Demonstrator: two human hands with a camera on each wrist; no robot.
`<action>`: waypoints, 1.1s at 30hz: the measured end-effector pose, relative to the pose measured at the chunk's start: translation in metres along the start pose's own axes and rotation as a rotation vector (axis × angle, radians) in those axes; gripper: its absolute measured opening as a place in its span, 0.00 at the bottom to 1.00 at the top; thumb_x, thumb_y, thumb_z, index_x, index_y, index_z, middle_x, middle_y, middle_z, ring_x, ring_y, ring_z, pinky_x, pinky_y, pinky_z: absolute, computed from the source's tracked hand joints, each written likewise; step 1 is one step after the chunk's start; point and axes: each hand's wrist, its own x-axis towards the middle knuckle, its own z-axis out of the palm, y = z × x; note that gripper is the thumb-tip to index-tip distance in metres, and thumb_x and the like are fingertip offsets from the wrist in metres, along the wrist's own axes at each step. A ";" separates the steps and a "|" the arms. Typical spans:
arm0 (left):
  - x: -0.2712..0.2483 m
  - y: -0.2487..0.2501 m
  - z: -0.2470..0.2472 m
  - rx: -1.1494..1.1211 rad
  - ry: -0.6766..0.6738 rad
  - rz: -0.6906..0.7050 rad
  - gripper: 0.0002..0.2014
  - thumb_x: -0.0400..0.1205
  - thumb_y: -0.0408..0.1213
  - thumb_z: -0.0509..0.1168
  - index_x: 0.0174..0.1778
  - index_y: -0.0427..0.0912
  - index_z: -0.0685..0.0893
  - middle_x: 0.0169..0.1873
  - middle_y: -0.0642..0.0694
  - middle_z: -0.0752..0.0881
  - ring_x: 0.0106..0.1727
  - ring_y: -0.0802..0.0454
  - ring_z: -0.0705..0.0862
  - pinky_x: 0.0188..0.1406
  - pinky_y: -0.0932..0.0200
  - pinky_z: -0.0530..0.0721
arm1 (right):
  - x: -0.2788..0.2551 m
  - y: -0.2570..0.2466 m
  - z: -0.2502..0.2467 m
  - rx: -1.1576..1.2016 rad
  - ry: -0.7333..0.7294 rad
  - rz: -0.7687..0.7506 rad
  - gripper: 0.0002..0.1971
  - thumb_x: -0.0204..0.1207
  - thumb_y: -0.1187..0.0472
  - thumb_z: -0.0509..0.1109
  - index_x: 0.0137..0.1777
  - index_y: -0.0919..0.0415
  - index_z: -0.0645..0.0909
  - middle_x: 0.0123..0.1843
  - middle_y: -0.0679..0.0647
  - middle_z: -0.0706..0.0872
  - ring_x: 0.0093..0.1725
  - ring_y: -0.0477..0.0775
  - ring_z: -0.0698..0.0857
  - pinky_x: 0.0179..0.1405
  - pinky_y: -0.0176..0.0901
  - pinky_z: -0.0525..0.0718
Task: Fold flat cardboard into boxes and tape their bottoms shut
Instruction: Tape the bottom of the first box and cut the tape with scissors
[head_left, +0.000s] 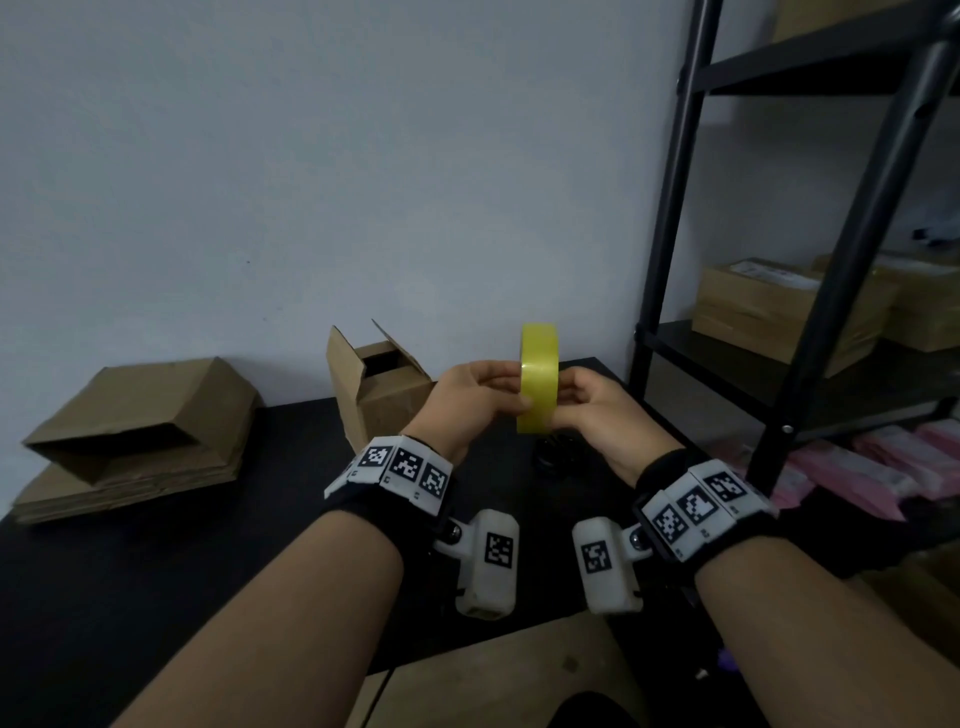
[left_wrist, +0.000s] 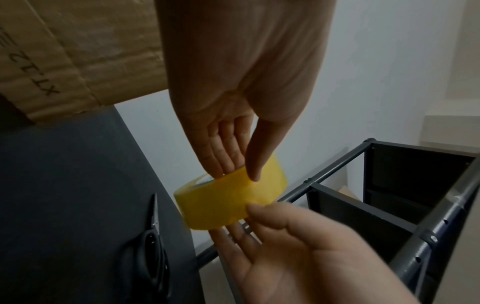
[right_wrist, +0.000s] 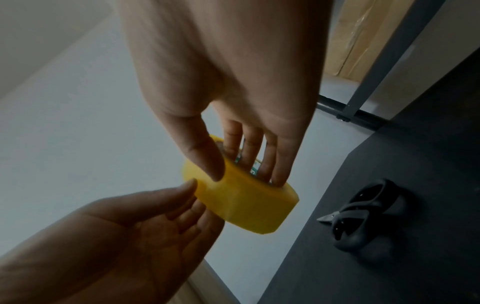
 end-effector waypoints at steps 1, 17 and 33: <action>0.000 -0.001 0.000 0.012 0.007 0.007 0.20 0.73 0.13 0.66 0.61 0.25 0.81 0.47 0.34 0.87 0.46 0.46 0.86 0.47 0.60 0.87 | 0.000 -0.002 0.000 0.024 0.013 0.013 0.15 0.68 0.78 0.72 0.53 0.64 0.83 0.51 0.64 0.89 0.53 0.62 0.88 0.58 0.55 0.85; 0.001 -0.003 0.001 0.172 0.012 0.060 0.20 0.67 0.08 0.68 0.52 0.29 0.82 0.34 0.42 0.83 0.27 0.61 0.83 0.34 0.66 0.87 | 0.006 -0.018 0.001 0.251 0.132 0.070 0.07 0.81 0.65 0.65 0.41 0.61 0.81 0.32 0.54 0.82 0.32 0.51 0.82 0.29 0.40 0.77; 0.000 -0.005 -0.002 0.258 0.000 0.085 0.21 0.64 0.07 0.69 0.44 0.35 0.81 0.34 0.42 0.81 0.29 0.58 0.80 0.32 0.67 0.84 | 0.004 -0.017 0.001 0.196 0.106 0.051 0.05 0.77 0.69 0.65 0.42 0.63 0.81 0.36 0.57 0.82 0.36 0.53 0.81 0.32 0.43 0.77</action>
